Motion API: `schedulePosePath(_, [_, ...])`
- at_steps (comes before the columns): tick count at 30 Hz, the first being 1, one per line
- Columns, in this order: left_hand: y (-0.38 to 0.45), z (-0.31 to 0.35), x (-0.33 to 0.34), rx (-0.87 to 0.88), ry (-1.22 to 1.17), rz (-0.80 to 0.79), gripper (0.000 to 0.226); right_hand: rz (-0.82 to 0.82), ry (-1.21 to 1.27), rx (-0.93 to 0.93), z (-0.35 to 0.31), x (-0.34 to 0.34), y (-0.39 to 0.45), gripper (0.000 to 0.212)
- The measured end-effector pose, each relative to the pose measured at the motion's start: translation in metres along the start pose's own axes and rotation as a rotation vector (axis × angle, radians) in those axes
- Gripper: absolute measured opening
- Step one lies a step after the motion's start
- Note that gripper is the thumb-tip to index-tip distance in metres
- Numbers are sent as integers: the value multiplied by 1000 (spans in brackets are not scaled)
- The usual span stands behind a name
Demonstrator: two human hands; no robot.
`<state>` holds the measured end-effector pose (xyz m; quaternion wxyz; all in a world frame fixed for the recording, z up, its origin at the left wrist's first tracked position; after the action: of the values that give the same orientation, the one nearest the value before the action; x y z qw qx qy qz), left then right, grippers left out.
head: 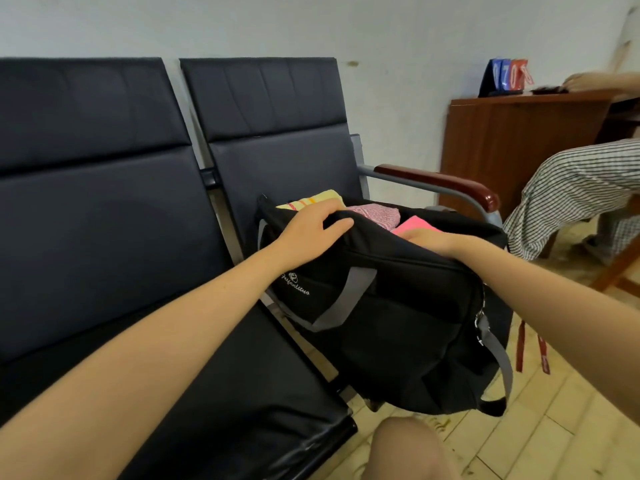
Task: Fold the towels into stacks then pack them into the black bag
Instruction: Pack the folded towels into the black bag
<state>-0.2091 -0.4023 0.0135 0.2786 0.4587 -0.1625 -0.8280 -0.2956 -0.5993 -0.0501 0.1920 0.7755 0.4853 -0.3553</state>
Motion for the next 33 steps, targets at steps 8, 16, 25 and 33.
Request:
schedulePosePath(8, [10,3,-4,112,22,83,11,-111,-129,69,-22,4,-18,37])
schedulePosePath(16, [65,-19,59,49,266,-224,19,543,-319,218,54,-96,28,43])
schedulePosePath(25, [95,-40,138,-77,213,-371,54,143,-542,118,71,-71,58,50])
schedulePosePath(33, [91,-68,152,-109,193,-350,51,371,-887,-97,79,-82,59,40])
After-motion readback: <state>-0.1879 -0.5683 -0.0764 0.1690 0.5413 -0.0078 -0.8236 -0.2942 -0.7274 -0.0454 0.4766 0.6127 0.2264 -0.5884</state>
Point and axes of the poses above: each hand's wrist, its own y-axis towards the middle knuckle, its own x-axis out of the palm, z = x × y, the point moved 6 cm from there along y, towards the middle knuckle, and after that the axes turned 6 degrees about -y, right-handed, at the moved point
